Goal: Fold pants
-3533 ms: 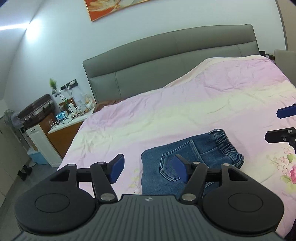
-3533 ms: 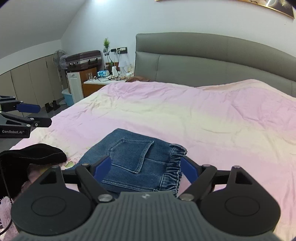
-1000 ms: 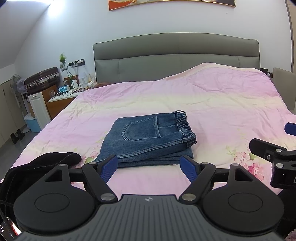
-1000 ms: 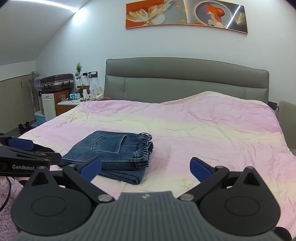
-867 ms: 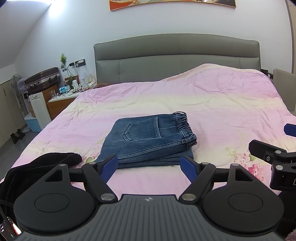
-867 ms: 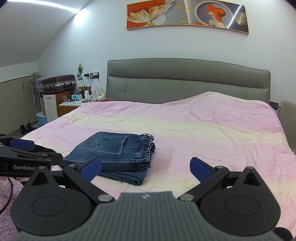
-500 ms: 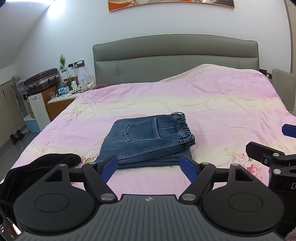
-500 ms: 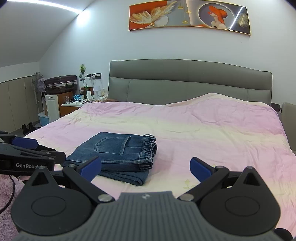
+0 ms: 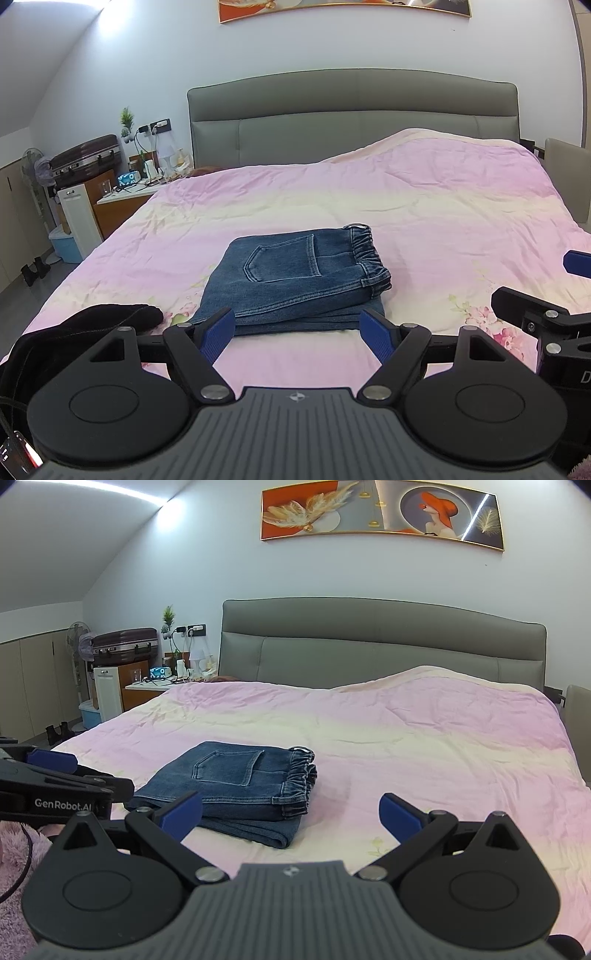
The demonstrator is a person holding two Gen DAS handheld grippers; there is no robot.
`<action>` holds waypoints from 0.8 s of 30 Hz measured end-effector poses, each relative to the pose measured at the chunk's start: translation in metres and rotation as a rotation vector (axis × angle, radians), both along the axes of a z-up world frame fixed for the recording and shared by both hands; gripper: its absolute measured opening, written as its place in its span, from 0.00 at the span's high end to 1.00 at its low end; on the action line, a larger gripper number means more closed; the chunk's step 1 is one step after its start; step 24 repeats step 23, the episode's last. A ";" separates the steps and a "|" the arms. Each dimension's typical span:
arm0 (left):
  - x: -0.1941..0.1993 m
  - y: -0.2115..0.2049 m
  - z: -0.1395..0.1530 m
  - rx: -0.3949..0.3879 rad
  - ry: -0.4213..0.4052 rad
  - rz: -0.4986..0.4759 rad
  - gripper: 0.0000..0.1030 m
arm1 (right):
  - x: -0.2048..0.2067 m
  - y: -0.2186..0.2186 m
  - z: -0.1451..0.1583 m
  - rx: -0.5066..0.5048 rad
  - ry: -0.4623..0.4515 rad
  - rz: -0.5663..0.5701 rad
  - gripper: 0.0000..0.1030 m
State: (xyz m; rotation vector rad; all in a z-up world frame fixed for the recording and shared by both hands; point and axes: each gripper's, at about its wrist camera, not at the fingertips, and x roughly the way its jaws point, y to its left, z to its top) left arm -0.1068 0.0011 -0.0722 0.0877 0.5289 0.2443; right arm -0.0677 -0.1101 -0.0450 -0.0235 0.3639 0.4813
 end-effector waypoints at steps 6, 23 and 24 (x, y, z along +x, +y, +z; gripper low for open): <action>0.000 0.000 0.000 -0.003 0.000 0.000 0.13 | -0.001 0.000 0.000 0.007 0.000 -0.003 0.05; 0.000 -0.004 0.003 0.020 -0.003 -0.004 0.13 | -0.002 0.002 0.000 0.017 0.002 -0.013 0.05; 0.000 -0.004 0.003 0.020 -0.003 -0.004 0.13 | -0.002 0.002 0.000 0.017 0.002 -0.013 0.05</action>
